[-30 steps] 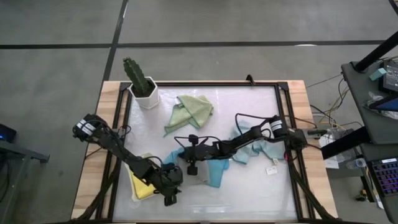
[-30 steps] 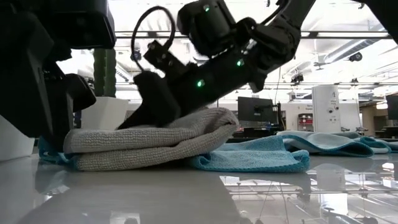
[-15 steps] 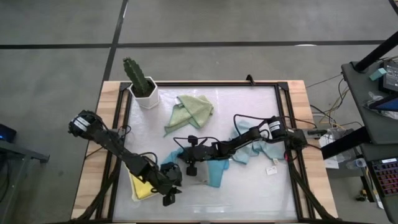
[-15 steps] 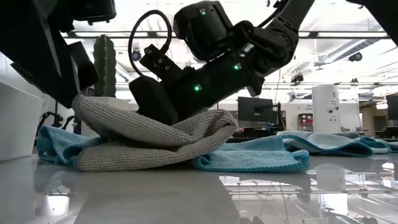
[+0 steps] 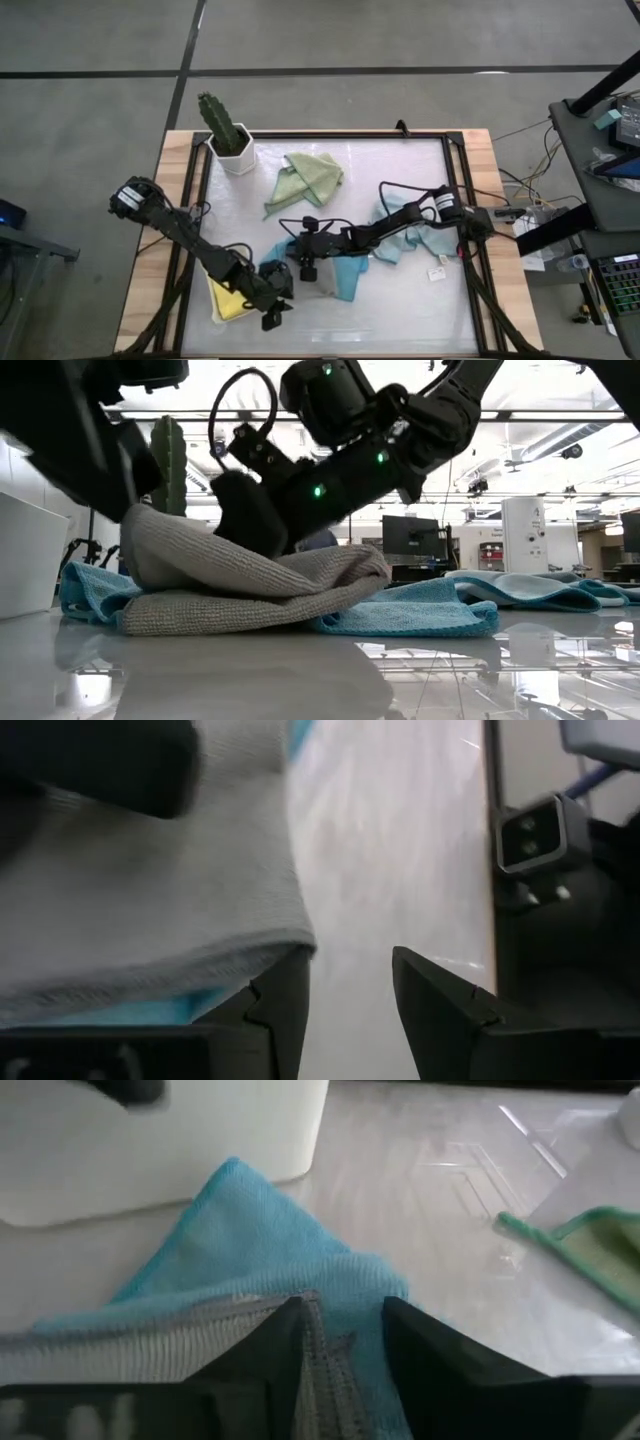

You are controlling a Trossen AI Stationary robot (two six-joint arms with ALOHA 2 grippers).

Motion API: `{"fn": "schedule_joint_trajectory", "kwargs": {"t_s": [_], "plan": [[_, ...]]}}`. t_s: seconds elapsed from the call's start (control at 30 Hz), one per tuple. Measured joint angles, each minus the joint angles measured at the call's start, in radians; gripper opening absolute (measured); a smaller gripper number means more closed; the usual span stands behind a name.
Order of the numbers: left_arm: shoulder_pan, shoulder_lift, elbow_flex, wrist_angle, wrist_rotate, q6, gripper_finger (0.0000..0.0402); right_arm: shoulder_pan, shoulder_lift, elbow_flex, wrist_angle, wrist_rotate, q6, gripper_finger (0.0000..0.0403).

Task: Fold microfiber towels
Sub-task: Fold the gray microfiber towel

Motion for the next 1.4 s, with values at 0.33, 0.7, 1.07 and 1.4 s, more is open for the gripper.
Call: {"fn": "schedule_joint_trajectory", "kwargs": {"t_s": [0.33,0.7,1.07,1.4], "plan": [[0.005,0.021,-0.012,0.005,-0.184,0.043,0.0129,0.010,-0.106,-0.005,-0.179,0.001,-0.003,0.0163],[0.011,0.106,-0.016,0.027,-0.194,0.047,0.0129,0.029,-0.231,-0.095,-0.295,0.005,0.031,0.0131],[0.011,0.104,-0.010,0.027,-0.087,0.022,0.0129,0.028,-0.249,-0.116,-0.244,0.002,0.009,0.0103],[0.010,0.103,-0.009,0.030,-0.041,0.022,0.0129,-0.028,-0.259,-0.115,-0.304,-0.198,0.096,0.0166]]}}
